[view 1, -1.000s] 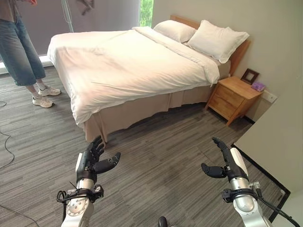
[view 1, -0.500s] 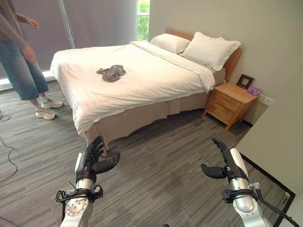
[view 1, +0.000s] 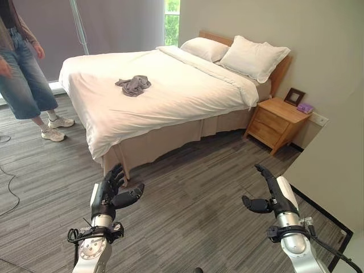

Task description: Pick up bed clothes into laundry basket.

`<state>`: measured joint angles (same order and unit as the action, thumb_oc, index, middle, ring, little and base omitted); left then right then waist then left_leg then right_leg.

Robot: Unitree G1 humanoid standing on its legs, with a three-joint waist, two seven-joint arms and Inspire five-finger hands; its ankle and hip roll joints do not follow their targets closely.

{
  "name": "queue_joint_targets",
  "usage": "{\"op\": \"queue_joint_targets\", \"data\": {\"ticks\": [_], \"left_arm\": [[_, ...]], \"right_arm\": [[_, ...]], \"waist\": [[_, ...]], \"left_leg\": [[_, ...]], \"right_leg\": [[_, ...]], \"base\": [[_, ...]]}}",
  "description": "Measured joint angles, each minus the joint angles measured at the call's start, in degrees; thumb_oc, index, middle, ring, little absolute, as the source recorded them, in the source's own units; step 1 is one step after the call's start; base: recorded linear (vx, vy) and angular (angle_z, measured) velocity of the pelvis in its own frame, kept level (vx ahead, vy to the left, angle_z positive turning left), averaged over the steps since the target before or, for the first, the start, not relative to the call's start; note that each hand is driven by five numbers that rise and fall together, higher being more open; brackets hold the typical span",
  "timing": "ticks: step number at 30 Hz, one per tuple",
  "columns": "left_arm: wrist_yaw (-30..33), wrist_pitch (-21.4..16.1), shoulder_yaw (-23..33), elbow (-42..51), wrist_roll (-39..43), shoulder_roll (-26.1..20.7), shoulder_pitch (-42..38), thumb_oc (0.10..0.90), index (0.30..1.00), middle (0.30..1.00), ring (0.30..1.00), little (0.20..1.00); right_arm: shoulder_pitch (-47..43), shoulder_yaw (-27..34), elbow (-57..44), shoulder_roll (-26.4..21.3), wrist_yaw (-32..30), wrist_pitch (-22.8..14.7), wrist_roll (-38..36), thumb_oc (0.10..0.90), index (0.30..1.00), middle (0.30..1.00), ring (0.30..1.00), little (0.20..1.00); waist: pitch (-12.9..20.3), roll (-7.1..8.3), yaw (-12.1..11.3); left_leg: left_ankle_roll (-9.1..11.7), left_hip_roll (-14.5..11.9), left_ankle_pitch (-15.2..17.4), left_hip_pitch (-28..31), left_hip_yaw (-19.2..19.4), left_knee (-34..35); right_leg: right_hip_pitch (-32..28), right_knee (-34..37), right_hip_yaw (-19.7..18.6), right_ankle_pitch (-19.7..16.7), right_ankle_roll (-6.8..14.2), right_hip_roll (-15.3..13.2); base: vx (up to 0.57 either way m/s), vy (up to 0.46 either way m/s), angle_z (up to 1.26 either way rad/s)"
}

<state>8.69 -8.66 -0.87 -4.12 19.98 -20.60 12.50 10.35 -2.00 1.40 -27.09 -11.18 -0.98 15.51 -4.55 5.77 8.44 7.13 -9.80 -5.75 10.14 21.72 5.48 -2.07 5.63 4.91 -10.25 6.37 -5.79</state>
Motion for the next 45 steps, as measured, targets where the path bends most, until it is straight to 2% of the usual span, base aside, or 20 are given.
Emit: {"op": "queue_joint_targets", "data": {"ticks": [7, 11, 13, 17, 21, 22, 23, 24, 25, 27, 30, 32, 33, 35, 37, 41, 42, 43, 44, 45], "left_arm": [[1.08, 0.37, -0.91, -0.79, -0.51, -1.12, -0.95, 0.8, 0.9, 0.9, 0.9, 0.9], [1.58, 0.31, -0.32, -1.2, -0.44, -0.94, -1.65, 0.8, 0.9, 0.9, 0.9, 0.9], [1.87, 0.35, -0.34, -3.19, -0.44, -1.12, -3.18, 0.8, 0.9, 0.9, 0.9, 0.9], [1.63, 0.37, -2.14, -4.82, -0.46, 1.31, -4.26, 0.8, 0.9, 0.9, 0.9, 0.9], [0.45, 0.32, -3.82, -4.66, -0.43, 4.79, -4.45, 0.8, 0.9, 0.9, 0.9, 0.9], [0.5, 0.31, -3.65, -4.82, -0.3, 4.65, -5.25, 0.8, 0.9, 0.9, 0.9, 0.9], [0.89, 0.32, -3.1, -5.16, 0.35, 3.96, -7.66, 0.8, 0.9, 0.9, 0.9, 0.9], [1.16, 0.31, -2.9, -5.17, 0.65, 3.91, -8.1, 0.8, 0.9, 0.9, 0.9, 0.9], [1.27, 0.25, -3.32, -5.08, 0.92, 3.88, -7.95, 0.8, 0.9, 0.9, 0.9, 0.9], [0.96, 0.22, -3.79, -4.83, 0.95, 3.82, -8.31, 0.8, 0.9, 0.9, 0.9, 0.9], [0.51, 0.06, -4.76, -3.12, 0.68, 3.87, -8.68, 0.8, 0.9, 0.9, 0.9, 0.9], [0.56, 0.04, -4.84, -2.64, 0.58, 3.87, -8.28, 0.8, 0.9, 0.9, 0.9, 0.9], [0.67, 0.05, -4.84, -2.54, 0.22, 3.91, -8.05, 0.8, 0.9, 0.9, 0.9, 0.9], [0.83, 0.07, -4.72, -2.57, 0.05, 3.92, -7.36, 0.8, 0.9, 0.9, 0.9, 0.9], [1.0, 0.09, -4.71, -2.86, -0.18, 3.71, -7.01, 0.8, 0.9, 0.9, 0.9, 0.9], [1.23, 0.09, -4.37, -3.65, -2.64, 2.33, -6.75, 0.8, 0.9, 0.9, 0.9, 0.9], [1.23, 0.11, -4.29, -3.76, -3.44, 0.43, -6.75, 0.8, 0.9, 0.9, 0.9, 0.9], [1.45, 0.11, -3.08, -3.87, -4.48, -2.76, -6.55, 0.8, 0.9, 0.9, 0.9, 0.9], [2.91, 0.19, -0.59, -4.1, -4.51, -6.65, -6.47, 0.8, 0.9, 0.9, 0.9, 0.9], [3.8, 0.21, 0.14, -4.4, -4.45, -8.52, -7.28, 0.8, 0.9, 0.9, 0.9, 0.9]], "right_arm": [[-3.18, -1.99, 0.1, -1.1, 0.07, 0.0, 1.67, 0.8, 0.9, 0.9, 0.9, 0.9], [-3.68, -2.55, -2.7, -1.37, 0.21, -0.4, 1.92, 0.8, 0.9, 0.9, 0.9, 0.9], [-3.73, -2.43, -3.7, -1.07, 0.03, -1.23, 1.92, 0.8, 0.9, 0.9, 0.9, 0.9], [-3.25, -1.68, -3.81, -2.99, 0.02, -1.15, 1.93, 0.8, 0.9, 0.9, 0.9, 0.9], [-2.52, -0.3, -4.18, -6.94, 0.2, -1.16, 1.93, 0.8, 0.9, 0.9, 0.9, 0.9], [-3.27, -0.22, -3.86, -7.08, 0.19, -1.12, 1.93, 0.8, 0.9, 0.9, 0.9, 0.9], [-4.37, -0.25, -3.68, -6.88, 0.51, -1.04, 1.95, 0.8, 0.9, 0.9, 0.9, 0.9], [-4.27, -0.22, -4.14, -6.87, 0.53, -1.04, 1.96, 0.8, 0.9, 0.9, 0.9, 0.9], [-3.73, 0.33, -5.48, -6.66, 0.33, -1.18, 1.97, 0.8, 0.9, 0.9, 0.9, 0.9], [-4.8, 0.99, -7.22, -6.58, -0.19, -1.28, 2.01, 0.8, 0.9, 0.9, 0.9, 0.9], [-4.22, 2.85, -8.73, -6.05, -0.27, -1.27, 2.55, 0.8, 0.9, 0.9, 0.9, 0.9], [-3.74, 2.84, -8.68, -5.98, -0.21, -1.24, 3.09, 0.8, 0.9, 0.9, 0.9, 0.9], [-3.48, 2.58, -8.68, -6.07, -0.14, -1.23, 3.32, 0.8, 0.9, 0.9, 0.9, 0.9], [-3.53, 2.2, -8.61, -5.8, 0.01, -1.28, 3.67, 0.8, 0.9, 0.9, 0.9, 0.9], [-3.2, 1.85, -8.36, -5.94, 0.35, -1.27, 3.78, 0.8, 0.9, 0.9, 0.9, 0.9], [-2.18, 1.19, -8.74, -6.34, 1.11, -1.28, 3.78, 0.8, 0.9, 0.9, 0.9, 0.9], [-2.17, 0.58, -8.71, -6.29, 1.4, -1.28, 3.76, 0.8, 0.9, 0.9, 0.9, 0.9], [-2.75, -2.05, -8.55, -6.42, 1.72, -1.25, 3.67, 0.8, 0.9, 0.9, 0.9, 0.9], [-4.47, -6.49, -8.48, -6.37, 2.57, -1.45, 3.66, 0.8, 0.9, 0.9, 0.9, 0.9], [-4.56, -6.93, -8.64, -5.52, 3.35, -2.61, 3.73, 0.8, 0.9, 0.9, 0.9, 0.9]], "waist": [[-3.99, 1.04, 0.61], [-5.4, -0.89, 0.62], [-5.86, -0.56, 1.39], [-9.03, -5.12, 4.74], [-9.75, -11.56, 8.08], [-10.42, -11.71, 7.83], [-12.38, -9.02, 6.68], [-12.6, -7.23, 5.95], [-11.69, -5.47, 4.57], [-11.93, -4.65, 3.79], [-11.32, -4.14, 3.57], [-11.32, -4.05, 3.5], [-11.09, -4.05, 3.22], [-10.92, -4.67, 2.8], [-10.91, -4.78, 2.52], [-10.18, -3.75, 2.0], [-9.78, -2.0, 1.98], [-8.4, 1.35, 1.47], [-6.65, 4.5, -0.18], [-6.16, 6.09, -0.89]], "left_leg": [[-1.81, 2.02, 0.19, -0.36, -0.06, 0.01], [-2.07, 0.26, 0.54, -2.61, -0.62, 0.02], [-1.48, -0.48, 0.19, -3.63, -2.03, 0.06], [0.12, -4.4, 0.81, -3.21, -3.47, 0.05], [1.58, -7.49, 2.49, -3.99, -6.27, -5.1], [4.23, -8.27, 2.79, -6.12, -7.16, -10.8], [6.32, -9.03, 1.98, -11.41, -9.65, -24.15], [7.65, -9.14, -1.4, -13.61, -9.8, -29.22], [7.19, -9.24, -4.17, -15.6, -8.92, -32.75], [5.82, -8.6, -2.48, -16.51, -6.29, -34.86], [1.67, -4.94, 1.75, -14.35, 3.45, -23.94], [1.57, -3.49, 1.79, -12.43, 5.86, -14.08], [1.45, -2.18, 1.21, -10.85, 6.01, -5.81], [2.11, -2.47, -0.42, -11.82, 5.78, -0.13], [2.64, -3.44, -2.37, -12.4, 3.84, 0.2], [2.24, -6.97, -3.73, -13.92, 3.08, 0.12], [1.69, -5.44, -8.13, -13.34, 4.13, -0.81], [-1.07, -2.31, -9.02, -12.42, 4.51, -2.2], [-3.63, 0.51, -6.67, -12.51, 4.54, -3.08], [-5.48, 1.08, -5.05, -12.54, 3.83, -4.47]], "right_leg": [[5.77, -9.83, 0.01, 3.32, 3.9, -2.95], [7.04, -2.12, 8.71, 4.38, 4.13, -4.67], [6.71, 0.15, 9.56, 3.95, 5.37, -5.05], [4.56, 0.13, 9.25, 1.17, 3.99, -0.95], [3.09, -2.27, 9.17, 1.8, -0.57, 1.93], [3.8, -4.77, 9.0, 3.0, -2.67, 2.48], [5.5, -11.58, 7.97, 6.49, -4.93, 0.97], [5.31, -12.94, 7.53, 7.89, -5.11, 0.12], [4.23, -11.93, 7.24, 8.39, -5.76, -0.84], [2.61, -10.38, 7.39, 8.56, -6.95, -0.38], [-0.59, -5.91, 7.68, 7.93, -8.31, 0.08], [-3.6, -2.81, 8.16, 7.2, -7.86, 1.32], [-5.15, -0.62, 8.41, 5.3, -7.81, 2.07], [-6.18, -0.31, 7.28, 6.98, -5.67, 3.1], [-7.94, -0.38, 5.91, 7.24, -5.76, 3.42], [-13.69, 0.05, 2.16, 11.82, -0.05, -1.56], [-14.52, 0.1, 1.06, 12.69, 0.89, -4.04], [-13.67, 0.09, -1.11, 13.04, 0.82, -7.74], [-11.55, 0.03, -3.47, 12.07, 0.55, -10.56], [-11.66, -0.63, -3.14, 8.58, 1.29, -10.33]], "base": [[0.14, 0.066, -0.02], [0.41, -0.177, -0.06], [0.38, -0.239, 0.36], [0.44, -0.258, 0.38], [0.35, -0.254, 0.13], [0.5, -0.42, -0.01], [0.38, -0.268, -0.09], [0.42, -0.241, -0.15], [0.38, -0.159, -0.17], [0.35, -0.056, -0.11], [0.41, 0.081, 0.1], [0.27, 0.098, 0.05], [0.19, 0.067, -0.09], [0.35, 0.126, -0.18], [0.3, 0.12, -0.26], [0.51, 0.297, -0.48], [0.44, 0.309, -0.62], [0.67, 0.444, -1.1], [0.49, 0.313, -1.12], [0.62, 0.422, -0.99]]}}
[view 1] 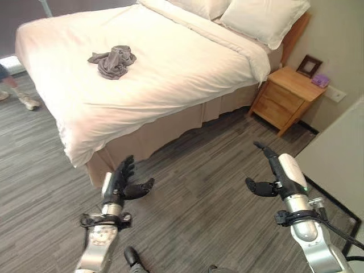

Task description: Pick up bed clothes into laundry basket.

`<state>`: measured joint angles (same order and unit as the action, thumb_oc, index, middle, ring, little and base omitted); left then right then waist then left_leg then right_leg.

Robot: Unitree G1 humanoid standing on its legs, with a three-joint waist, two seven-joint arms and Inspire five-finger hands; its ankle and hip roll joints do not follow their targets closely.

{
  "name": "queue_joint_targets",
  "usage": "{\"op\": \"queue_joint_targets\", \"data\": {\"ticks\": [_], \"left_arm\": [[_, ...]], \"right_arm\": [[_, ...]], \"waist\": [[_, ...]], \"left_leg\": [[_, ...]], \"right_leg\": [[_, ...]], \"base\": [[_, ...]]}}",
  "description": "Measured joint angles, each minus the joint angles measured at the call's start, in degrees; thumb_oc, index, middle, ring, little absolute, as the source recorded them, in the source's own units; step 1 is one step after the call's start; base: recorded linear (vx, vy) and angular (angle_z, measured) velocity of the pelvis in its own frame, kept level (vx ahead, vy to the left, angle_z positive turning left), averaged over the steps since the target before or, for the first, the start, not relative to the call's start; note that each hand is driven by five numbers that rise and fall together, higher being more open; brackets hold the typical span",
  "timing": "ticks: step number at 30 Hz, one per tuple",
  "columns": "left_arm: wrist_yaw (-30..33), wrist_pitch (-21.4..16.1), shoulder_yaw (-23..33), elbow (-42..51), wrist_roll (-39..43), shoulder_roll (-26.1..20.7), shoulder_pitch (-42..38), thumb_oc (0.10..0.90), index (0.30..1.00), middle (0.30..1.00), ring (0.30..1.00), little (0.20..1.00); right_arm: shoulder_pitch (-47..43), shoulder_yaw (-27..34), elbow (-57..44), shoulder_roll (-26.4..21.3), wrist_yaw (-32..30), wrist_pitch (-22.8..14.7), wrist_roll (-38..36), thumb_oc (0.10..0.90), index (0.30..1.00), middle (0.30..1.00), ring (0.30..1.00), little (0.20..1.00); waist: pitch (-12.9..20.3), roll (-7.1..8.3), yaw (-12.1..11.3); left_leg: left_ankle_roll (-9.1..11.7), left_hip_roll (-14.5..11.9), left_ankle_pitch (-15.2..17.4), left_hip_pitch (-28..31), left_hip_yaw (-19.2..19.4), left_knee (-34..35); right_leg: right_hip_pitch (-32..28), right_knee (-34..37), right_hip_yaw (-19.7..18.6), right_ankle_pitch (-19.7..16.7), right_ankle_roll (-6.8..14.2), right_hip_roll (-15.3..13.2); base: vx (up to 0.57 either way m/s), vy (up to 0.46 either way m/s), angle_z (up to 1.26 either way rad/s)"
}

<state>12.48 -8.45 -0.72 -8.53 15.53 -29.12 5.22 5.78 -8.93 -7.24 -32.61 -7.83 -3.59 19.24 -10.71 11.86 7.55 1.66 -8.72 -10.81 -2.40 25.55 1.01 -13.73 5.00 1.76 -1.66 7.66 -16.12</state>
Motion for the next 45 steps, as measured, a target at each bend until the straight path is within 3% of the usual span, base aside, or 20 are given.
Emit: {"op": "queue_joint_targets", "data": {"ticks": [2, 3, 7, 10, 13, 14, 18, 19, 20, 21, 22, 23, 25, 30, 32, 34, 36, 40, 44, 45], "left_arm": [[2.17, -0.15, 2.55, -0.73, 0.08, -1.17, -1.61, 0.8, 0.9, 0.9, 0.9, 0.9], [2.34, -0.17, 2.63, -1.0, 0.11, -0.93, -2.64, 0.8, 0.9, 0.9, 0.9, 0.9], [2.18, -0.29, -0.31, -1.03, 0.11, 0.53, -3.19, 0.8, 0.9, 0.9, 0.9, 0.9], [1.83, -0.26, -1.16, -1.04, 0.12, 2.29, -3.06, 0.8, 0.9, 0.9, 0.9, 0.9], [1.83, -0.17, -0.52, -1.78, 0.21, 4.06, -2.77, 0.8, 0.9, 0.9, 0.9, 0.9], [1.68, -0.1, -0.55, -2.13, 0.21, 4.3, -2.53, 0.8, 0.9, 0.9, 0.9, 0.9], [1.62, 0.14, -0.48, -2.35, 0.18, 4.95, -0.99, 0.8, 0.9, 0.9, 0.9, 0.9], [1.63, 0.14, -0.45, -2.36, 0.15, 4.87, -0.61, 0.8, 0.9, 0.9, 0.9, 0.9], [1.35, 0.15, -0.45, -2.29, 0.07, 4.62, -0.8, 0.8, 0.9, 0.9, 0.9, 0.9], [1.08, 0.23, -0.56, -2.64, 0.09, 5.85, -0.71, 0.8, 0.9, 0.9, 0.9, 0.9], [0.91, 0.22, -1.0, -2.06, 0.06, 7.52, -0.94, 0.8, 0.9, 0.9, 0.9, 0.9], [0.44, 0.15, -1.04, -1.65, -0.05, 7.73, -1.45, 0.8, 0.9, 0.9, 0.9, 0.9], [0.62, 0.26, -1.54, -1.67, -0.01, 7.88, -1.91, 0.8, 0.9, 0.9, 0.9, 0.9], [0.93, -0.04, 0.07, -2.46, 0.89, 7.49, -4.03, 0.8, 0.9, 0.9, 0.9, 0.9], [2.1, -0.61, 1.69, -2.56, 2.0, 7.28, -4.83, 0.8, 0.9, 0.9, 0.9, 0.9], [2.63, -1.01, 2.39, -2.54, 2.29, 5.92, -6.19, 0.8, 0.9, 0.9, 0.9, 0.9], [3.37, -1.27, 2.77, -2.23, 1.97, 4.81, -7.49, 0.8, 0.9, 0.9, 0.9, 0.9], [5.33, -1.65, 4.31, -1.57, -0.15, 2.4, -8.08, 0.8, 0.9, 0.9, 0.9, 0.9], [6.54, -1.8, 6.29, -2.21, -0.13, 2.35, -7.25, 0.8, 0.9, 0.9, 0.9, 0.9], [6.56, -1.86, 6.37, -2.15, -0.11, 2.59, -6.08, 0.8, 0.9, 0.9, 0.9, 0.9]], "right_arm": [[-0.82, -2.09, 0.82, 1.68, 0.09, -1.59, 0.18, 0.8, 0.9, 0.9, 0.9, 0.9], [-2.4, -2.62, 1.7, 1.54, 0.16, -1.25, 0.37, 0.8, 0.9, 0.9, 0.9, 0.9], [-7.46, -3.7, 3.01, 0.59, 0.17, -0.69, 1.45, 0.8, 0.9, 0.9, 0.9, 0.9], [-8.37, -4.05, 2.98, -1.57, 0.14, -0.8, 2.04, 0.8, 0.9, 0.9, 0.9, 0.9], [-7.97, -3.97, 3.01, -2.38, 0.17, -0.76, 2.04, 0.8, 0.9, 0.9, 0.9, 0.9], [-7.99, -4.01, 3.04, -2.69, 0.17, -0.77, 2.03, 0.8, 0.9, 0.9, 0.9, 0.9], [-7.9, -3.72, 3.33, -2.49, 0.08, -0.8, 2.04, 0.8, 0.9, 0.9, 0.9, 0.9], [-7.71, -3.64, 3.37, -2.51, 0.0, -0.83, 2.04, 0.8, 0.9, 0.9, 0.9, 0.9], [-7.7, -3.2, 3.7, -2.66, 0.0, -0.96, 2.08, 0.8, 0.9, 0.9, 0.9, 0.9], [-8.56, -2.58, 5.98, -2.1, -0.42, -0.8, 2.32, 0.8, 0.9, 0.9, 0.9, 0.9], [-8.52, -1.15, 6.33, -3.78, -0.62, -0.73, 2.6, 0.8, 0.9, 0.9, 0.9, 0.9], [-8.64, -0.13, 7.05, -4.55, -1.14, -0.65, 2.82, 0.8, 0.9, 0.9, 0.9, 0.9], [-7.48, 0.67, 7.3, -5.47, -1.11, -0.09, 2.98, 0.8, 0.9, 0.9, 0.9, 0.9], [-8.76, 4.73, 6.01, -5.68, -2.29, 0.31, 3.06, 0.8, 0.9, 0.9, 0.9, 0.9], [-11.37, 5.32, 5.23, -6.02, -2.78, 0.35, 3.03, 0.8, 0.9, 0.9, 0.9, 0.9], [-12.79, 5.46, 4.09, -7.24, -4.37, 0.37, 3.04, 0.8, 0.9, 0.9, 0.9, 0.9], [-13.32, 5.75, 4.13, -7.57, -4.43, 0.76, 3.05, 0.8, 0.9, 0.9, 0.9, 0.9], [-13.32, 5.73, 4.26, -8.72, -4.53, 0.88, 3.06, 0.8, 0.9, 0.9, 0.9, 0.9], [-13.12, 5.79, 5.37, -13.16, -4.46, 1.23, 3.06, 0.8, 0.9, 0.9, 0.9, 0.9], [-13.05, 5.83, 5.36, -15.7, -4.4, 1.66, 3.08, 0.8, 0.9, 0.9, 0.9, 0.9]], "waist": [[0.86, -0.57, -0.68], [0.99, -1.39, -0.59], [0.69, -4.16, -0.53], [0.42, -6.79, -0.41], [0.21, -6.91, -0.29], [0.15, -6.91, -0.16], [-0.27, -5.92, 0.91], [0.2, -4.67, 1.11], [0.4, -3.39, 1.81], [0.04, -3.75, 1.95], [-0.79, -6.27, 2.43], [-2.29, -7.71, 4.33], [-2.75, -8.29, 4.58], [-3.73, -8.13, 4.52], [-3.97, -8.47, 4.2], [-4.36, -7.64, 3.74], [-4.84, -6.84, 2.44], [-5.1, -7.67, 1.98], [-5.35, -10.72, 1.74], [-4.36, -12.94, 1.86]], "left_leg": [[-1.77, 0.41, 1.36, 2.19, -1.06, 1.4], [-2.44, 1.27, 0.25, 3.84, -0.93, 3.57], [-6.85, 4.99, 3.7, 6.43, -1.57, 4.26], [-7.9, 5.42, 4.25, 7.01, -2.02, 4.14], [-5.99, 5.28, 3.31, 7.16, -4.12, 4.12], [-6.95, 5.01, 4.96, 7.3, -4.47, 4.42], [-4.53, 3.8, 6.12, 7.91, -8.24, 4.47], [-1.93, 2.73, 7.44, 8.18, -8.86, 4.52], [1.15, 2.74, 5.94, 8.65, -8.69, 4.52], [3.0, 2.29, 6.16, 8.95, -7.57, 2.77], [3.76, 1.31, 6.61, 9.78, -6.49, 3.11], [4.18, 0.36, 7.36, 11.33, -7.05, 4.18], [4.67, -0.76, 7.1, 12.56, -8.53, 3.85], [13.28, -3.83, 4.8, 5.66, -13.67, -20.3], [13.43, -6.04, 1.42, 2.65, -11.76, -28.29], [12.87, -7.07, 3.33, 0.26, -6.06, -31.34], [10.89, -6.44, 5.2, 0.29, -3.52, -27.18], [9.29, -2.9, 5.65, 1.92, 0.66, -4.32], [8.51, -2.67, 4.2, 3.2, 2.58, 2.81], [7.26, -3.55, 4.97, 4.35, 4.15, 2.13]], "right_leg": [[1.73, -3.92, 0.75, -4.28, 2.58, 0.88], [4.48, -11.15, 0.92, -5.04, 5.92, -0.35], [14.19, -28.42, -0.9, -3.51, 7.4, -3.93], [17.63, -26.14, 2.91, -3.06, 7.88, -4.02], [16.29, -10.5, 6.77, -4.42, 6.36, -1.23], [16.86, -6.99, 7.92, -5.13, 5.69, 0.09], [17.7, 1.05, 9.81, -8.85, 4.43, 5.3], [18.52, 1.01, 10.76, -6.66, 6.36, 7.11], [17.92, 0.94, 11.11, -6.52, 5.48, 6.64], [18.17, 0.14, 11.82, -7.13, 4.62, 7.03], [17.26, 0.27, 12.94, -7.02, 4.64, 8.37], [15.43, 0.22, 14.47, -9.34, 1.56, 9.87], [13.46, 0.31, 13.77, -8.43, -0.49, 11.36], [7.85, 0.24, 14.39, -5.33, -4.11, 11.0], [6.46, -0.23, 13.85, -4.12, -5.44, 11.22], [5.29, -0.22, 13.12, -1.31, -9.08, 10.74], [4.66, 0.14, 12.36, -2.54, -8.06, 10.56], [4.04, 0.17, 12.64, -2.01, -6.22, 11.1], [0.31, 0.57, 12.94, 0.04, -3.18, 12.21], [-0.54, 0.7, 13.0, 0.97, -2.36, 13.33]], "base": [[0.45, 0.377, -0.17], [0.24, 0.252, 0.21], [0.31, 0.243, 0.24], [0.35, 0.101, 0.37], [0.26, 0.007, 0.36], [0.34, -0.01, 0.31], [0.35, -0.041, 0.45], [0.32, -0.091, 0.81], [0.3, -0.133, 0.71], [0.25, -0.137, 0.47], [0.55, -0.235, 0.44], [0.71, -0.318, 0.47], [0.54, -0.255, 0.27], [0.32, -0.247, -0.06], [0.31, -0.179, -0.23], [0.35, -0.05, -0.12], [0.27, 0.044, -0.21], [0.27, 0.053, -0.09], [0.34, 0.024, 0.08], [0.27, 0.028, 0.09]]}}
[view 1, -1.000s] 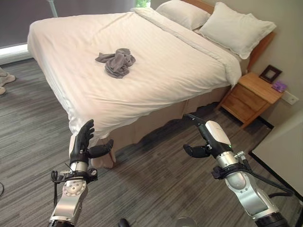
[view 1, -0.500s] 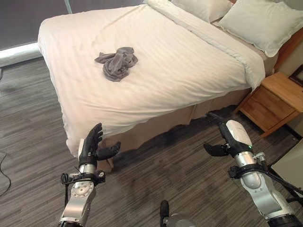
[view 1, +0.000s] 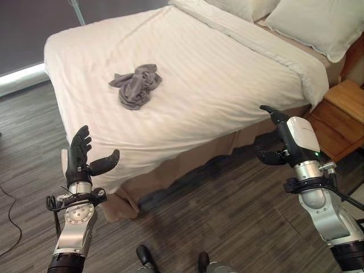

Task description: Pick up bed clothes into laundry basket.

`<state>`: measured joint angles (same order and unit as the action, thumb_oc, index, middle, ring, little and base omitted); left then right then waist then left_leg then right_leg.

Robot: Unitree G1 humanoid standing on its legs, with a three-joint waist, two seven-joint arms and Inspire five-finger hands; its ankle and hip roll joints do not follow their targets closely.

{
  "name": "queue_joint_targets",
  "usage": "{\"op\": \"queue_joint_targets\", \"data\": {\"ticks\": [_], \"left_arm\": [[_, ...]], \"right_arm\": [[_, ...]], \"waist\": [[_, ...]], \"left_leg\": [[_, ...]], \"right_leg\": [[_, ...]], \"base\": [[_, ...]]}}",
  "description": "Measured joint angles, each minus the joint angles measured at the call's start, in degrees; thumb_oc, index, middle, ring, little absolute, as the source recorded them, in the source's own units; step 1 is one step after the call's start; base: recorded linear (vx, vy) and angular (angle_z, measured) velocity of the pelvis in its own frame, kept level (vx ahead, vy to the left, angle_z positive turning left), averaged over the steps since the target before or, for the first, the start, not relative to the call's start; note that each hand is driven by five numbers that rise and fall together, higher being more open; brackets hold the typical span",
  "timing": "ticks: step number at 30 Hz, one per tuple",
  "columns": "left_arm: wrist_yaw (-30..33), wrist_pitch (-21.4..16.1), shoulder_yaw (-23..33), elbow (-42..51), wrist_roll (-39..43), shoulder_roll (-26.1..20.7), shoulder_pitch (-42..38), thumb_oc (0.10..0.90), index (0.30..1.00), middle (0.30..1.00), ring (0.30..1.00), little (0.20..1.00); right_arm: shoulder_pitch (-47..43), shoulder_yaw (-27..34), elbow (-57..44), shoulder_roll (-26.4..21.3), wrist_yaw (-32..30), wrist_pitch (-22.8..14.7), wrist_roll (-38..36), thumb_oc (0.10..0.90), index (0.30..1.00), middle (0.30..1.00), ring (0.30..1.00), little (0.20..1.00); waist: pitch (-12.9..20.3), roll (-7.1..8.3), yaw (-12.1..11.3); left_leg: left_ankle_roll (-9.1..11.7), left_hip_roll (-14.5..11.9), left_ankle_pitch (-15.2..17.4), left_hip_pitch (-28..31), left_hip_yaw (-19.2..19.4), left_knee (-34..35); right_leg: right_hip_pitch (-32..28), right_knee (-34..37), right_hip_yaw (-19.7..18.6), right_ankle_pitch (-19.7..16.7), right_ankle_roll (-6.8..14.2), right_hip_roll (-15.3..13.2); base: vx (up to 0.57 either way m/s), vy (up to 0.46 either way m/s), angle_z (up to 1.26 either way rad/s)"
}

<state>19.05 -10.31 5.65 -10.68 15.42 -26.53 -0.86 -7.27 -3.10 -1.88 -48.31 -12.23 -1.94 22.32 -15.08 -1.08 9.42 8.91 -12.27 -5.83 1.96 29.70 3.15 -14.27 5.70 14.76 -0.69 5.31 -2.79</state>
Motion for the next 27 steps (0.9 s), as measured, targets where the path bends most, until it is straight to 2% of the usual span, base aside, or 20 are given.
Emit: {"op": "queue_joint_targets", "data": {"ticks": [1, 2, 4, 5, 6, 9, 11, 12, 15, 17, 18, 19, 20, 21, 22, 23, 24, 25, 26, 27], "left_arm": [[-0.01, -0.03, 0.06, 0.07, 0.0, 0.14, 0.72, 0.8, 0.9, 0.9, 0.9, 0.9], [-0.04, -0.03, 0.89, 0.0, 0.02, 0.12, 2.06, 0.8, 0.9, 0.9, 0.9, 0.9], [0.27, -0.02, 3.66, -0.47, 0.15, -0.27, 4.41, 0.8, 0.9, 0.9, 0.9, 0.9], [0.27, -0.02, 3.73, -0.5, 0.15, -0.27, 4.42, 0.8, 0.9, 0.9, 0.9, 0.9], [0.55, 0.01, 4.82, -0.89, 0.24, -0.29, 4.8, 0.8, 0.9, 0.9, 0.9, 0.9], [1.03, 0.05, 5.67, -2.86, 0.26, -2.24, 3.97, 0.8, 0.9, 0.9, 0.9, 0.9], [1.7, 0.05, 5.53, -4.46, 0.23, -4.04, 2.65, 0.8, 0.9, 0.9, 0.9, 0.9], [1.68, 0.21, 5.32, -5.02, 0.23, -5.09, 1.96, 0.8, 0.9, 0.9, 0.9, 0.9], [1.4, 0.27, 3.77, -5.02, 0.24, -7.26, 1.85, 0.8, 0.9, 0.9, 0.9, 0.9], [-0.17, 0.35, 0.55, -5.22, 0.17, -7.87, 1.38, 0.8, 0.9, 0.9, 0.9, 0.9], [-0.33, 0.43, -0.64, -5.25, 0.18, -7.91, 1.05, 0.8, 0.9, 0.9, 0.9, 0.9], [-1.29, 0.41, -2.19, -5.35, 0.1, -8.1, 0.63, 0.8, 0.9, 0.9, 0.9, 0.9], [-1.27, 0.51, -2.72, -5.43, 0.18, -8.11, 0.55, 0.8, 0.9, 0.9, 0.9, 0.9], [-1.72, 0.54, -3.09, -5.51, 0.22, -8.16, 0.28, 0.8, 0.9, 0.9, 0.9, 0.9], [-1.84, 0.49, -3.09, -5.51, 0.3, -8.03, 0.06, 0.8, 0.9, 0.9, 0.9, 0.9], [-2.19, 0.52, -3.71, -6.0, 0.39, -8.02, -0.91, 0.8, 0.9, 0.9, 0.9, 0.9], [-2.82, 0.53, -4.42, -6.9, 0.36, -8.04, -2.02, 0.8, 0.9, 0.9, 0.9, 0.9], [-3.07, 0.53, -4.51, -7.08, 0.34, -7.95, -2.25, 0.8, 0.9, 0.9, 0.9, 0.9], [-3.43, 0.51, -4.59, -7.09, 0.33, -7.96, -2.26, 0.8, 0.9, 0.9, 0.9, 0.9], [-3.61, 0.47, -4.53, -7.18, 0.35, -8.03, -2.39, 0.8, 0.9, 0.9, 0.9, 0.9]], "right_arm": [[0.0, 0.1, 0.0, -1.06, 0.0, 0.06, 0.02, 0.8, 0.9, 0.9, 0.9, 0.9], [-0.01, 0.26, 0.0, -0.88, -0.02, 0.34, 0.14, 0.8, 0.9, 0.9, 0.9, 0.9], [-0.6, -0.44, -0.22, -0.88, 0.12, 0.38, 0.28, 0.8, 0.9, 0.9, 0.9, 0.9], [-0.64, -0.43, -0.21, -0.86, 0.12, 0.4, 0.29, 0.8, 0.9, 0.9, 0.9, 0.9], [-1.84, -0.83, -0.12, -0.78, 0.11, 0.59, 0.28, 0.8, 0.9, 0.9, 0.9, 0.9], [-9.74, -6.75, 4.49, -0.56, 0.35, 1.01, 0.06, 0.8, 0.9, 0.9, 0.9, 0.9], [-15.76, -10.31, 8.65, -0.55, 0.6, 0.79, -0.32, 0.8, 0.9, 0.9, 0.9, 0.9], [-17.97, -10.92, 10.49, -0.47, 0.65, 0.8, -0.68, 0.8, 0.9, 0.9, 0.9, 0.9], [-21.32, -12.24, 14.05, -0.37, 0.5, 0.97, -1.04, 0.8, 0.9, 0.9, 0.9, 0.9], [-22.78, -13.28, 17.91, -0.39, 0.16, 1.62, -1.32, 0.8, 0.9, 0.9, 0.9, 0.9], [-23.19, -13.84, 19.25, -0.34, -0.04, 1.89, -1.4, 0.8, 0.9, 0.9, 0.9, 0.9], [-23.37, -15.1, 20.77, -0.13, -0.1, 2.36, -1.66, 0.8, 0.9, 0.9, 0.9, 0.9], [-23.76, -15.95, 21.34, 0.04, -0.12, 2.36, -1.71, 0.8, 0.9, 0.9, 0.9, 0.9], [-24.35, -17.29, 21.44, 0.18, -0.16, 2.22, -1.93, 0.8, 0.9, 0.9, 0.9, 0.9], [-24.87, -18.06, 21.31, 0.15, -0.3, 2.02, -2.26, 0.8, 0.9, 0.9, 0.9, 0.9], [-26.02, -18.69, 21.17, 0.26, -0.29, 1.53, -2.52, 0.8, 0.9, 0.9, 0.9, 0.9], [-26.79, -18.91, 21.22, 0.67, -0.29, 1.37, -2.66, 0.8, 0.9, 0.9, 0.9, 0.9], [-26.88, -18.92, 21.16, 0.83, -0.36, 1.27, -2.75, 0.8, 0.9, 0.9, 0.9, 0.9], [-26.93, -18.97, 21.16, 1.06, -0.42, 1.05, -2.94, 0.8, 0.9, 0.9, 0.9, 0.9], [-27.51, -19.02, 21.26, 1.06, -0.47, 0.83, -2.96, 0.8, 0.9, 0.9, 0.9, 0.9]], "waist": [[0.44, -1.17, 0.07], [0.74, -0.75, -0.72], [2.41, 2.93, -1.88], [2.43, 3.0, -1.92], [3.22, 4.61, -2.65], [3.9, 6.75, -4.69], [4.25, 7.49, -6.28], [4.23, 7.54, -7.26], [4.26, 7.26, -7.63], [4.2, 6.39, -6.44], [4.08, 6.23, -6.11], [3.86, 6.71, -5.82], [4.29, 7.82, -5.87], [3.85, 8.65, -5.83], [3.49, 8.79, -5.64], [2.62, 8.62, -5.29], [2.26, 8.35, -5.04], [1.95, 8.02, -5.09], [1.73, 7.83, -4.55], [1.02, 7.05, -4.59]], "left_leg": [[-1.23, -0.45, -1.05, 0.73, -0.25, 0.34], [-6.43, -0.11, -4.42, 1.75, -0.05, 0.19], [-6.79, 4.0, -2.28, 2.39, 0.79, 0.69], [-6.78, 4.07, -2.23, 2.42, 0.8, 0.77], [-7.82, 6.18, -2.73, 2.61, 0.56, 1.73], [-8.82, 7.88, -2.18, 2.72, -0.65, 1.85], [-9.0, 8.4, -1.94, 2.53, -1.24, 1.89], [-9.06, 8.49, -1.89, 2.44, -1.86, 1.9], [-9.64, 8.22, -1.46, 1.9, -3.14, 2.1], [-9.69, 7.36, 1.22, 0.97, -2.22, 2.2], [-9.86, 7.03, 1.49, 1.0, -1.89, 2.2], [-9.88, 7.65, 1.41, 0.95, -1.89, 2.11], [-10.31, 8.43, 1.03, 0.93, -1.15, 2.04], [-10.76, 9.64, 0.82, 0.91, -1.01, 2.16], [-10.85, 9.96, 0.84, 0.59, -1.43, 2.1], [-10.73, 9.49, 0.23, 0.09, -2.05, 1.97], [-10.87, 9.28, 0.09, -0.29, -2.51, 1.94], [-10.75, 9.34, 0.03, -0.3, -3.13, 1.94], [-10.78, 8.98, 0.4, -0.34, -4.14, 2.17], [-10.5, 8.5, 0.17, -0.52, -5.07, 1.97]], "right_leg": [[-0.45, -0.19, -0.35, 0.17, 0.74, 0.61], [-1.7, -0.36, -0.9, 0.71, 2.24, -0.1], [-2.2, 0.02, -1.05, 1.71, 3.61, -3.83], [-2.2, 0.02, -1.05, 1.76, 3.68, -3.89], [-2.1, 0.02, -0.85, 1.86, 4.1, -5.63], [-2.88, 0.02, -0.77, 1.99, 5.34, -7.0], [-3.37, -0.36, -0.56, 1.47, 7.9, -7.44], [-3.67, -0.48, 0.19, 1.41, 8.17, -7.4], [-2.56, -3.58, 1.99, 1.87, 8.58, -7.58], [5.06, -19.14, 2.03, 3.87, 8.95, -9.32], [7.89, -24.42, 2.11, 4.5, 8.93, -10.24], [12.3, -32.51, 1.43, 6.16, 8.6, -13.33], [13.57, -33.54, 1.36, 6.57, 7.99, -14.94], [15.23, -31.34, 1.7, 6.62, 7.78, -17.99], [16.09, -28.45, 1.63, 6.84, 7.27, -18.61], [15.84, -19.0, 2.11, 5.91, 6.8, -17.43], [15.73, -12.42, 2.24, 3.21, 7.35, -16.65], [16.35, -10.31, 2.18, 2.08, 7.35, -15.78], [15.14, -2.5, 1.32, -0.83, 7.59, -13.6], [15.76, 0.33, 0.71, -3.46, 7.06, -11.43]], "base": [[0.18, 0.019, 0.0], [0.31, 0.052, -0.14], [0.36, 0.097, -0.03], [0.28, 0.085, 0.18], [0.27, 0.081, 0.22], [0.27, 0.099, 0.25], [0.27, 0.153, 0.31], [0.23, 0.171, 0.28], [0.18, 0.166, 0.34], [0.2, 0.105, 0.48], [0.18, -0.02, 0.38], [0.13, -0.042, 0.16], [0.27, -0.091, 0.1], [0.28, -0.111, -0.06], [0.28, -0.115, 0.07], [0.3, -0.162, 0.21], [0.23, -0.122, 0.25], [0.39, -0.228, 0.34], [0.24, -0.209, 0.36], [0.31, -0.278, 0.47]]}}
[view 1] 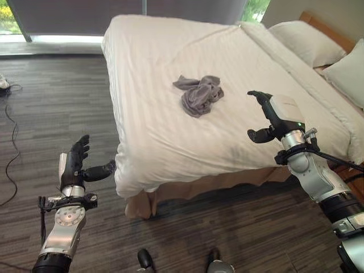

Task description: Pick up bed clothes into laundry basket.

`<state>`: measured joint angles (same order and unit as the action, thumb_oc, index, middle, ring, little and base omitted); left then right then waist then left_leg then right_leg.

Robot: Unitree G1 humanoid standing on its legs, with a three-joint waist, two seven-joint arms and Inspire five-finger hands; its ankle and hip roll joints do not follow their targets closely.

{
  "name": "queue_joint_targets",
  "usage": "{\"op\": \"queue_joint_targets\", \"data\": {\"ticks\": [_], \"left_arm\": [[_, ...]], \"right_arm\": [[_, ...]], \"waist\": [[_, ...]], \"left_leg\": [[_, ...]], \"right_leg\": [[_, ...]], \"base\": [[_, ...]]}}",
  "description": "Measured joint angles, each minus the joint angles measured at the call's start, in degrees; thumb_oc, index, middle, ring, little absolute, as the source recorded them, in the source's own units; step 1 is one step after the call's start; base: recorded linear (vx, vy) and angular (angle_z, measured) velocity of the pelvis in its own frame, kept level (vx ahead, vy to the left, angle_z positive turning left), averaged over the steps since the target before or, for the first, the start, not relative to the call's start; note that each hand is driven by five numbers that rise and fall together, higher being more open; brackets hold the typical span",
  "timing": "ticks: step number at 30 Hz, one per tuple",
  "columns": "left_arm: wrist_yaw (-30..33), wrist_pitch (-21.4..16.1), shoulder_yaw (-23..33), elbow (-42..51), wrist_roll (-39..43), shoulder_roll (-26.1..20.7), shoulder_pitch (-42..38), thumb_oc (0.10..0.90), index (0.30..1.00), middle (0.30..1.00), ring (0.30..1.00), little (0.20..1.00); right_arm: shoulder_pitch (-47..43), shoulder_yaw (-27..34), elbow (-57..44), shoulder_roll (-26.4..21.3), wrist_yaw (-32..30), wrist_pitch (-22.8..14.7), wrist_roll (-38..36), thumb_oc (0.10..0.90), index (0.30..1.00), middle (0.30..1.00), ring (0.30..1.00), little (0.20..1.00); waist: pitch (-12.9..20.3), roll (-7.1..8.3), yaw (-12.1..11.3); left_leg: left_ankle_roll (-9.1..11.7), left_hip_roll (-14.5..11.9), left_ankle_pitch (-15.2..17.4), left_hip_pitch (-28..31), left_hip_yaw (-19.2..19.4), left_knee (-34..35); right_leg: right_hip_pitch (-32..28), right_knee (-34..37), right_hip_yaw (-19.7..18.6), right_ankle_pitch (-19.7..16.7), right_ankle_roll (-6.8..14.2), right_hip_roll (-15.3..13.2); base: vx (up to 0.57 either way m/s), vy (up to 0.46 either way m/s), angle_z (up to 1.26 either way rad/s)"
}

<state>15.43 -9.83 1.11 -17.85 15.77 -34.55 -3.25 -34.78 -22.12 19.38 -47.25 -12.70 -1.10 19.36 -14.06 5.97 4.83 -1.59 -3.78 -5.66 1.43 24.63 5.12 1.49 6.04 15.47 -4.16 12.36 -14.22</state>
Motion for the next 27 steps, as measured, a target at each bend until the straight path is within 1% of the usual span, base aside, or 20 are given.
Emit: {"op": "queue_joint_targets", "data": {"ticks": [1, 2, 4, 5, 6, 8, 9, 11, 12, 13, 14, 16, 17, 18, 19, 21, 23, 24, 26, 27], "left_arm": [[-0.57, -0.09, 0.79, 2.12, -0.11, 0.0, 1.79, 0.8, 0.9, 0.9, 0.9, 0.9], [-0.92, -0.12, 0.95, 2.93, -0.13, -0.03, 2.73, 0.8, 0.9, 0.9, 0.9, 0.9], [-3.5, -1.52, 2.84, 4.77, 1.28, -0.02, 7.01, 0.8, 0.9, 0.9, 0.9, 0.9], [-3.92, -1.67, 3.76, 5.24, 2.11, -0.13, 8.36, 0.8, 0.9, 0.9, 0.9, 0.9], [-4.28, -1.68, 4.08, 5.08, 2.77, 0.65, 8.74, 0.8, 0.9, 0.9, 0.9, 0.9], [-5.29, -1.95, 4.5, 5.59, 4.06, 2.22, 9.69, 0.8, 0.9, 0.9, 0.9, 0.9], [-5.83, -3.05, 4.76, 5.46, 5.09, 3.11, 11.09, 0.8, 0.9, 0.9, 0.9, 0.9], [-6.55, -3.12, 4.72, 5.5, 6.45, 3.49, 11.98, 0.8, 0.9, 0.9, 0.9, 0.9], [-7.02, -3.09, 4.64, 5.39, 6.93, 3.6, 12.09, 0.8, 0.9, 0.9, 0.9, 0.9], [-7.29, -3.19, 4.72, 5.47, 7.34, 3.86, 12.15, 0.8, 0.9, 0.9, 0.9, 0.9], [-7.7, -3.2, 4.76, 5.26, 7.84, 4.63, 11.75, 0.8, 0.9, 0.9, 0.9, 0.9], [-7.55, -3.54, 4.17, 5.54, 8.45, 6.4, 12.63, 0.8, 0.9, 0.9, 0.9, 0.9], [-7.76, -3.69, 4.1, 5.73, 8.37, 6.55, 12.76, 0.8, 0.9, 0.9, 0.9, 0.9], [-7.92, -3.76, 3.6, 5.95, 8.38, 7.07, 12.61, 0.8, 0.9, 0.9, 0.9, 0.9], [-8.18, -3.76, 3.25, 5.95, 8.33, 7.1, 12.92, 0.8, 0.9, 0.9, 0.9, 0.9], [-8.5, -3.75, 2.81, 6.01, 8.23, 7.9, 13.09, 0.8, 0.9, 0.9, 0.9, 0.9], [-8.49, -3.74, 2.5, 5.99, 7.58, 7.99, 13.21, 0.8, 0.9, 0.9, 0.9, 0.9], [-8.44, -3.73, 2.1, 5.99, 6.86, 8.17, 13.23, 0.8, 0.9, 0.9, 0.9, 0.9], [-8.37, -3.73, 1.53, 5.97, 6.41, 8.48, 13.59, 0.8, 0.9, 0.9, 0.9, 0.9], [-8.45, -3.74, 1.01, 5.98, 6.23, 9.12, 13.87, 0.8, 0.9, 0.9, 0.9, 0.9]], "right_arm": [[-0.77, 0.1, 0.14, -0.17, -0.17, -0.57, 0.02, 0.8, 0.9, 0.9, 0.9, 0.9], [-0.86, 0.13, 0.14, -0.33, -0.26, -0.57, 0.02, 0.8, 0.9, 0.9, 0.9, 0.9], [-0.94, 0.19, 0.29, -1.93, -0.15, -0.96, 0.05, 0.8, 0.9, 0.9, 0.9, 0.9], [-0.94, 0.43, 0.46, -2.25, -0.09, -0.99, 0.04, 0.8, 0.9, 0.9, 0.9, 0.9], [-1.09, 0.44, 0.52, -3.54, 0.11, -0.88, 0.04, 0.8, 0.9, 0.9, 0.9, 0.9], [-1.21, 0.46, 0.49, -5.63, 0.47, -1.17, 0.04, 0.8, 0.9, 0.9, 0.9, 0.9], [-2.0, 0.06, 1.0, -6.44, 0.95, -1.09, 0.05, 0.8, 0.9, 0.9, 0.9, 0.9], [-4.45, -0.3, 1.59, -7.26, 1.49, -0.98, 0.1, 0.8, 0.9, 0.9, 0.9, 0.9], [-7.81, -0.62, 2.58, -7.33, 1.59, -0.94, 0.1, 0.8, 0.9, 0.9, 0.9, 0.9], [-9.35, -0.65, 2.7, -7.33, 1.55, -0.97, 0.13, 0.8, 0.9, 0.9, 0.9, 0.9], [-12.06, -0.7, 2.9, -7.08, 1.56, -0.86, 0.18, 0.8, 0.9, 0.9, 0.9, 0.9], [-17.05, -0.94, 2.14, -6.36, 0.66, -1.6, 0.74, 0.8, 0.9, 0.9, 0.9, 0.9], [-18.3, -0.96, 2.3, -5.78, 0.09, -1.56, 1.06, 0.8, 0.9, 0.9, 0.9, 0.9], [-19.52, -1.27, 2.34, -5.37, -0.48, -1.51, 1.67, 0.8, 0.9, 0.9, 0.9, 0.9], [-19.65, -1.4, 2.25, -5.19, -0.73, -1.73, 2.12, 0.8, 0.9, 0.9, 0.9, 0.9], [-19.48, -2.29, 2.34, -5.24, -0.75, -2.05, 2.98, 0.8, 0.9, 0.9, 0.9, 0.9], [-18.53, -2.84, 2.75, -5.03, -0.6, -1.86, 3.17, 0.8, 0.9, 0.9, 0.9, 0.9], [-17.31, -3.52, 3.1, -4.94, -0.39, -1.21, 3.35, 0.8, 0.9, 0.9, 0.9, 0.9], [-16.47, -4.08, 4.51, -4.49, -0.12, -1.33, 3.79, 0.8, 0.9, 0.9, 0.9, 0.9], [-15.66, -4.3, 5.12, -4.45, 0.12, -1.06, 3.87, 0.8, 0.9, 0.9, 0.9, 0.9]], "waist": [[-0.63, -0.37, 0.15], [-1.08, -0.46, 0.78], [-1.44, -0.77, 0.48], [-1.51, 0.18, 0.71], [-2.51, -0.06, 0.46], [-3.43, -1.87, 0.33], [-3.77, -2.51, 0.37], [-4.19, -2.34, 0.59], [-4.52, -1.86, 0.37], [-4.58, -1.94, 0.3], [-4.9, -1.44, -0.32], [-4.91, -1.13, -2.4], [-5.03, -0.85, -2.52], [-5.15, 0.01, -3.65], [-4.67, 0.36, -3.94], [-4.54, 0.06, -4.18], [-4.49, -0.32, -3.98], [-4.32, -1.16, -4.05], [-3.98, -2.73, -4.04], [-3.8, -4.5, -4.07]], "left_leg": [[0.34, -0.54, -0.11, -0.21, -0.69, 0.28], [0.39, -0.46, -0.14, -0.04, -1.27, 0.28], [1.5, -0.27, 0.28, 0.08, -2.71, 0.31], [2.65, 0.27, -0.53, 0.54, -2.23, -0.02], [3.67, 0.13, -1.12, 1.6, -2.46, 0.0], [4.78, -1.97, -0.6, 2.7, -2.99, 0.0], [5.62, -3.25, -0.46, 3.69, -3.52, -0.52], [7.17, -5.43, 1.14, 3.18, -3.92, -5.79], [7.88, -6.58, 1.95, 2.77, -4.08, -9.49], [8.52, -7.4, 1.6, 2.76, -4.44, -10.38], [9.8, -8.4, 1.71, 1.31, -6.46, -16.42], [12.97, -10.72, -0.65, 0.34, -6.51, -23.51], [13.09, -11.48, -1.13, -2.13, -6.98, -27.95], [13.7, -12.76, -0.71, -3.61, -6.04, -29.11], [13.34, -12.33, 0.4, -4.46, -4.51, -26.57], [13.04, -11.1, 0.14, -3.84, 0.33, -15.79], [12.14, -9.37, -0.51, -3.55, 3.26, -10.61], [11.39, -7.28, -1.27, -3.26, 4.2, -6.5], [10.69, -5.73, -1.82, -2.99, 4.94, -3.16], [9.02, -5.74, -2.8, -2.21, 4.67, -1.53]], "right_leg": [[1.4, -0.05, 1.37, -3.35, -0.01, 1.54], [1.26, -0.03, 1.68, -4.27, -0.63, 1.72], [1.45, -0.05, 1.97, -3.26, 0.49, 1.79], [0.65, -0.07, 2.34, -2.59, 0.74, 0.77], [-0.57, -0.08, 3.0, -6.42, -2.02, 0.75], [-2.37, -0.11, 2.95, -5.64, -2.9, 3.08], [-3.99, -0.53, 4.3, -5.12, -4.98, 4.26], [-5.72, -0.46, 4.58, -3.85, -6.1, 5.99], [-6.7, -0.56, 4.53, -4.44, -7.98, 6.4], [-7.41, -0.55, 4.81, -3.65, -8.2, 7.14], [-8.94, -0.55, 4.57, -1.76, -8.92, 7.74], [-11.99, -0.56, 4.74, -1.06, -11.12, 8.17], [-12.47, -0.52, 4.41, 0.3, -12.01, 8.39], [-12.58, -0.52, 4.67, 0.13, -12.22, 8.12], [-12.55, -0.51, 4.63, 1.19, -11.48, 7.99], [-12.48, -0.51, 4.74, 1.81, -12.91, 8.52], [-12.55, -0.53, 5.03, 1.74, -12.34, 8.72], [-12.8, -0.56, 5.02, 2.04, -11.79, 9.02], [-13.27, -0.57, 4.73, 2.51, -10.64, 9.61], [-14.11, -0.12, 4.38, 3.05, -9.8, 10.22]], "base": [[0.28, -0.2, 0.44], [0.31, -0.213, 0.65], [0.28, -0.174, 0.59], [0.39, -0.244, 0.46], [0.28, -0.193, 0.47], [0.41, -0.323, 0.28], [0.41, -0.38, 0.17], [0.2, -0.258, -0.01], [0.26, -0.277, -0.09], [0.4, -0.324, -0.07], [0.26, -0.207, -0.13], [0.21, -0.143, -0.1], [0.26, -0.063, -0.03], [0.28, -0.03, -0.06], [0.33, -0.011, -0.01], [0.25, 0.037, 0.06], [0.23, 0.039, 0.01], [0.19, 0.026, -0.04], [0.34, 0.087, -0.08], [0.41, 0.134, -0.11]]}}
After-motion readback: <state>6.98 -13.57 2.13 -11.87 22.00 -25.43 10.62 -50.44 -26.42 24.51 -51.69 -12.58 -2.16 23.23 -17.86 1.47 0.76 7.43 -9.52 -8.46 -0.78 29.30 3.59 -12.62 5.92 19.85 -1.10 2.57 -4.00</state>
